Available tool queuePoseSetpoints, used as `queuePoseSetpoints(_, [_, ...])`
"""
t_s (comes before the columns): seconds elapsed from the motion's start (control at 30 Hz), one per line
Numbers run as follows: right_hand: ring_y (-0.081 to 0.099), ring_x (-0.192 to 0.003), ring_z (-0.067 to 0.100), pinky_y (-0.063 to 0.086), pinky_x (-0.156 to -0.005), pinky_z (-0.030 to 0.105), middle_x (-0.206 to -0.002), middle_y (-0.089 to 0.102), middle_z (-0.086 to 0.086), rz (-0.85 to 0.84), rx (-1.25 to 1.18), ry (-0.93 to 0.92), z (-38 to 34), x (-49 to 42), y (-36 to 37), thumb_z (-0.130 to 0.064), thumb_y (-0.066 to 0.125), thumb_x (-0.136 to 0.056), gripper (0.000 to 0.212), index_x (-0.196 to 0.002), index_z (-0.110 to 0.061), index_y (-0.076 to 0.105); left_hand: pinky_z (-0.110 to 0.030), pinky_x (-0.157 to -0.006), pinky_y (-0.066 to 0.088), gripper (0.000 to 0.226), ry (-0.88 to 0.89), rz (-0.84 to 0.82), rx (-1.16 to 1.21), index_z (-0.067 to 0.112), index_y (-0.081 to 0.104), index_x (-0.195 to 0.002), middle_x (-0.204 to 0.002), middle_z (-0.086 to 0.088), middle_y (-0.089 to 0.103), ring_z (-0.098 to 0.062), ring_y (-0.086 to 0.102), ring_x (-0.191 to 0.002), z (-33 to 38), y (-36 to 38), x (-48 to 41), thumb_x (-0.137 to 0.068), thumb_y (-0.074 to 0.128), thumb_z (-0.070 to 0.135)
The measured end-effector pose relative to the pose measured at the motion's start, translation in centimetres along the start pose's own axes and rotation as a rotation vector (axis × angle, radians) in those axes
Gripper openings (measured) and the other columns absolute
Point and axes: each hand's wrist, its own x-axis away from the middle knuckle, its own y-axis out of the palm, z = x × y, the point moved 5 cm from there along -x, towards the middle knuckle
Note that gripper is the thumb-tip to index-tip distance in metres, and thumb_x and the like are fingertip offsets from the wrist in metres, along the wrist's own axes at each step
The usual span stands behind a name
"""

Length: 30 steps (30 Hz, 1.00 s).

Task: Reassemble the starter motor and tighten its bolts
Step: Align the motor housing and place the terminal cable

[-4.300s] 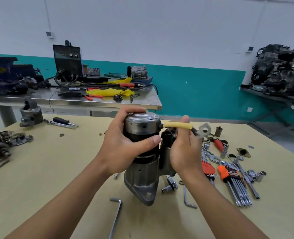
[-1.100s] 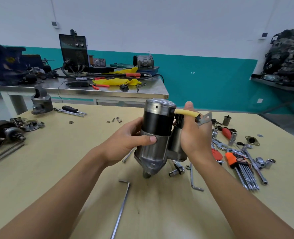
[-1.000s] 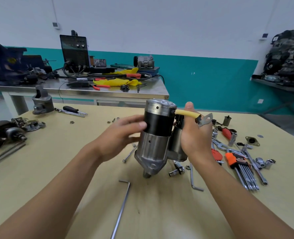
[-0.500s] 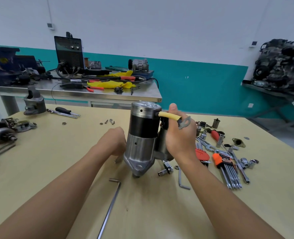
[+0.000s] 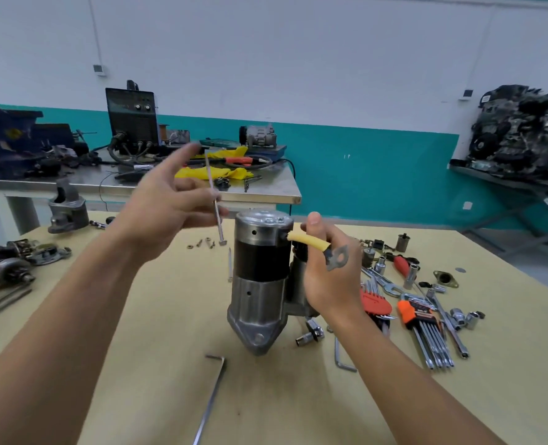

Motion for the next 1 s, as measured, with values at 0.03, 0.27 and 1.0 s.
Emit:
queuePoseSetpoints(0.03, [0.043,-0.057,0.006,0.032,-0.053,0.021,-0.060,0.051,0.001,-0.009,0.003,-0.002,-0.1,0.0,0.1,-0.040,0.039,-0.103,0.048,-0.070,-0.014,0.062,-0.031,-0.068,0.061,0.080,0.090,-0.035,0.057,0.028,0.033,-0.155,-0.083,-0.006,0.073,-0.028,0.075,-0.080,2.0,0.8,0.2,-0.086,0.064,0.001])
queuePoseSetpoints(0.27, [0.049,-0.058,0.004,0.034,-0.053,0.017,-0.059,0.053,-0.008,-0.003,0.004,0.007,-0.1,0.2,-0.1,-0.040,0.039,-0.104,0.043,-0.072,-0.023,0.062,-0.036,-0.075,0.062,0.079,0.378,-0.094,-0.116,0.040,0.032,-0.153,-0.102,-0.016,0.064,-0.027,0.075,-0.080,7.1,5.1,2.0,-0.096,0.057,-0.007])
queuePoseSetpoints(1.0, [0.046,-0.055,0.001,0.030,-0.052,0.012,-0.056,0.052,-0.018,0.003,-0.001,-0.001,-0.8,0.2,-0.2,-0.039,0.040,-0.104,0.040,-0.066,-0.037,0.052,-0.018,-0.049,0.047,0.021,0.353,-0.004,-0.570,0.021,0.075,-0.082,-0.060,0.004,0.068,-0.005,0.055,-0.052,5.9,4.2,0.5,-0.097,0.061,0.029])
